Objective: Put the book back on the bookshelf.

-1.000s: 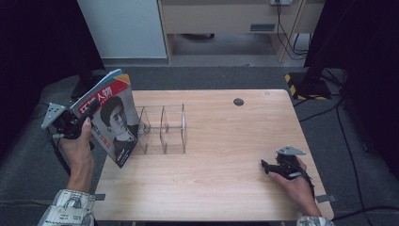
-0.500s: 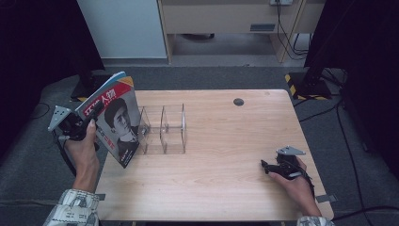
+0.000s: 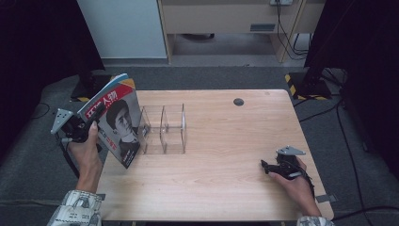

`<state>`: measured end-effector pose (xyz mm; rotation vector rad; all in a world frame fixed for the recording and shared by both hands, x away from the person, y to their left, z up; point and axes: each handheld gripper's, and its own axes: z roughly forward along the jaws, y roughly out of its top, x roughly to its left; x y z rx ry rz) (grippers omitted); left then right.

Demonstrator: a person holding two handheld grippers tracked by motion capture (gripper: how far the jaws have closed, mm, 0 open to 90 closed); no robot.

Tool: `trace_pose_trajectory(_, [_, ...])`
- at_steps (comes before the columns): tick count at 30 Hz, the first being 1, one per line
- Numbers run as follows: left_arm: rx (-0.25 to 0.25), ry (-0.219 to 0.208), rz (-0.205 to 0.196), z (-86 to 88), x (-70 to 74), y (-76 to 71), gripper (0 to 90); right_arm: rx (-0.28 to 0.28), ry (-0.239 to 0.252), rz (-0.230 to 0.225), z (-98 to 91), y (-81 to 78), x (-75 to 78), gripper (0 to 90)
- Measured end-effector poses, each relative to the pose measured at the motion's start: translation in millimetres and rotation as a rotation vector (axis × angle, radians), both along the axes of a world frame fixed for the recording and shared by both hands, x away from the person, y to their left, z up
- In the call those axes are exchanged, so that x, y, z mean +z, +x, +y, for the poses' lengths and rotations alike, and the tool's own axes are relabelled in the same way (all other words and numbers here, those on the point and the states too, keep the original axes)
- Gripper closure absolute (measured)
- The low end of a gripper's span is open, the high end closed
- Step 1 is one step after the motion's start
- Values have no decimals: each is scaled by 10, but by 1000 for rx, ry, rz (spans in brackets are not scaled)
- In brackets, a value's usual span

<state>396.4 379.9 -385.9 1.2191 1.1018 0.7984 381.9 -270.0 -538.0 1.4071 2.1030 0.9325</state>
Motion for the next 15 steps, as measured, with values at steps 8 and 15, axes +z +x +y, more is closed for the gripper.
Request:
trace_pose_trajectory(8, [9, -4, -4, 3, -23, -18, 866, 0, 0, 0, 0, 0, 0, 198])
trace_pose_trajectory(15, [26, 17, -9, -18, -59, -79, 860, 4, -1, 1, -1, -2, 0, 197])
